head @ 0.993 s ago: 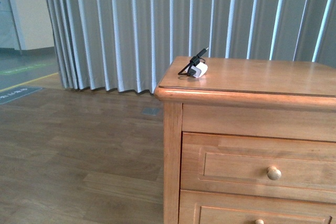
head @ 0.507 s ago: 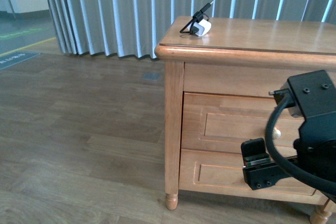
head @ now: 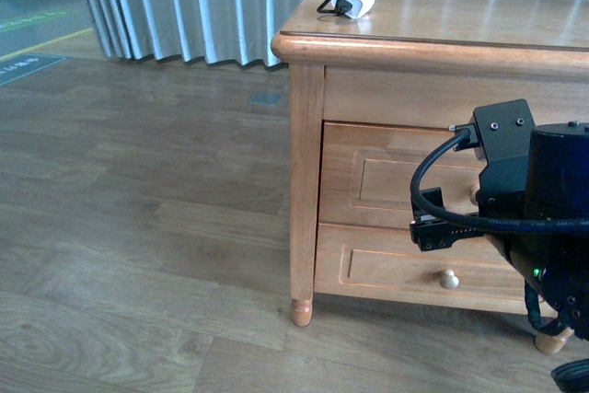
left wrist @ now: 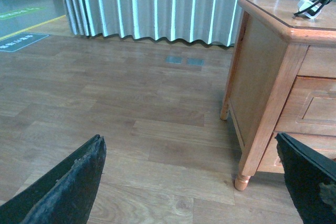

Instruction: Put charger into drawer

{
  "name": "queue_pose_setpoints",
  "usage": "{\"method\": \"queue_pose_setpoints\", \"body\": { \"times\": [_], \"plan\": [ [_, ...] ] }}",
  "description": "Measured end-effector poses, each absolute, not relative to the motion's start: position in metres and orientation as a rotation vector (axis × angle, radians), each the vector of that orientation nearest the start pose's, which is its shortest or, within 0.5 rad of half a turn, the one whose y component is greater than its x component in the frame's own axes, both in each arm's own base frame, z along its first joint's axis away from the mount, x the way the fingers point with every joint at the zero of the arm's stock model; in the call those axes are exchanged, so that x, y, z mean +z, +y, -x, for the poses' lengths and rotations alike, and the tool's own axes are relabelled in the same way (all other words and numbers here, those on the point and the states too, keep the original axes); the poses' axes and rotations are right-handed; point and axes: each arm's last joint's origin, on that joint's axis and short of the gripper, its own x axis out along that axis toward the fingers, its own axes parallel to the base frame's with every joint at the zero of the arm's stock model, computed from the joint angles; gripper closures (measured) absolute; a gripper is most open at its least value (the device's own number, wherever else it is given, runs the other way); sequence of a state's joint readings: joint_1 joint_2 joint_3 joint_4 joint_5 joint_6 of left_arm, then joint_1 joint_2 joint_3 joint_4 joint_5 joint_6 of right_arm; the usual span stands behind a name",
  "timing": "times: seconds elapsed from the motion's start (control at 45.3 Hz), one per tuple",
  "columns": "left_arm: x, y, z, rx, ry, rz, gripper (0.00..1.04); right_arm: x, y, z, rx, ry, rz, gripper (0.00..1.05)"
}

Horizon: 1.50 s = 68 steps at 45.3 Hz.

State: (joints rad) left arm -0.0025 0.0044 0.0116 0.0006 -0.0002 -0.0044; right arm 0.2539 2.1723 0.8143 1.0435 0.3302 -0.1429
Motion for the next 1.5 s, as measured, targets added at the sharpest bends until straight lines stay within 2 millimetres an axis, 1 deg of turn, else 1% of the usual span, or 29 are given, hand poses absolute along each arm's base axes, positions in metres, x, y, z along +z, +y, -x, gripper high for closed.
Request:
{"method": "queue_pose_setpoints", "body": {
  "times": [0.132, 0.397, 0.529, 1.39, 1.434, 1.5],
  "plan": [
    [0.167, 0.000, -0.097, -0.002, -0.008, 0.004, 0.06, 0.065, 0.080, -0.369, -0.073, 0.299, 0.227, 0.08],
    [0.167, 0.000, -0.097, -0.002, -0.008, 0.004, 0.06, 0.059, 0.081, -0.379, -0.076, 0.298, 0.226, 0.08],
    [0.167, 0.000, -0.097, -0.002, -0.008, 0.004, 0.06, 0.056, 0.081, -0.380, -0.079, 0.307, 0.229, 0.08],
    [0.167, 0.000, -0.097, -0.002, -0.008, 0.004, 0.06, 0.049, 0.079, -0.384, -0.093, 0.320, 0.227, 0.08],
    [0.167, 0.000, -0.097, -0.002, -0.008, 0.004, 0.06, 0.049, 0.079, -0.384, -0.094, 0.320, 0.226, 0.10],
    [0.167, 0.000, -0.097, -0.002, -0.008, 0.004, 0.06, 0.049, 0.078, -0.385, -0.098, 0.319, 0.226, 0.22]
  ]
}}
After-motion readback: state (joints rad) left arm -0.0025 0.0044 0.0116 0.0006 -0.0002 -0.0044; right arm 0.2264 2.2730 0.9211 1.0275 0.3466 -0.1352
